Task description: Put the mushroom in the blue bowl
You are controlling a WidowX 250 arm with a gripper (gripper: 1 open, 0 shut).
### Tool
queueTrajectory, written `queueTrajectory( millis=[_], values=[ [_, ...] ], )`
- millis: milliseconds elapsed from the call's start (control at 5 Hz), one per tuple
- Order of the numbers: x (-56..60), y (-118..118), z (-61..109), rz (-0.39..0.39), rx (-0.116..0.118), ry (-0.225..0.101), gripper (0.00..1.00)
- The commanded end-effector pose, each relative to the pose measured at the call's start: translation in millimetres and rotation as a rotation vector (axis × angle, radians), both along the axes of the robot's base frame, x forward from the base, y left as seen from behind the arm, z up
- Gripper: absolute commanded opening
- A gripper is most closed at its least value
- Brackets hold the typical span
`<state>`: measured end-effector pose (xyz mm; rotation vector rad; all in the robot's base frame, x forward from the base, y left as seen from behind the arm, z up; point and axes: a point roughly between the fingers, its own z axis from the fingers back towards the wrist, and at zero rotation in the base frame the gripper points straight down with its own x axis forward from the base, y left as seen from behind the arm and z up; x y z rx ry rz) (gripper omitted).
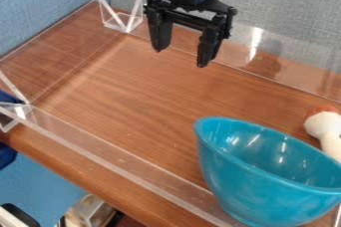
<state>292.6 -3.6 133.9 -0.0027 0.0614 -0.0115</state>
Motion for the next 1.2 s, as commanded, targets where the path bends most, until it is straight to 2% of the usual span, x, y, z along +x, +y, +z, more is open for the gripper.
queueTrajectory(
  millis=[0,200,400,600,800,1000],
  values=[
    [-0.6,-4,2.5,0.013,0.001,0.013,1.0],
    [-1.1,-11,5.9,0.015,0.001,0.024,1.0],
    [-1.1,-32,-1.1,-0.015,-0.002,0.026,1.0],
    [1.3,-71,-6.6,-0.094,-0.002,0.018,1.0],
    [-0.5,-107,4.5,-0.181,0.006,0.006,1.0],
    [-2.4,-136,7.5,-0.24,0.012,-0.004,1.0]
  ],
)
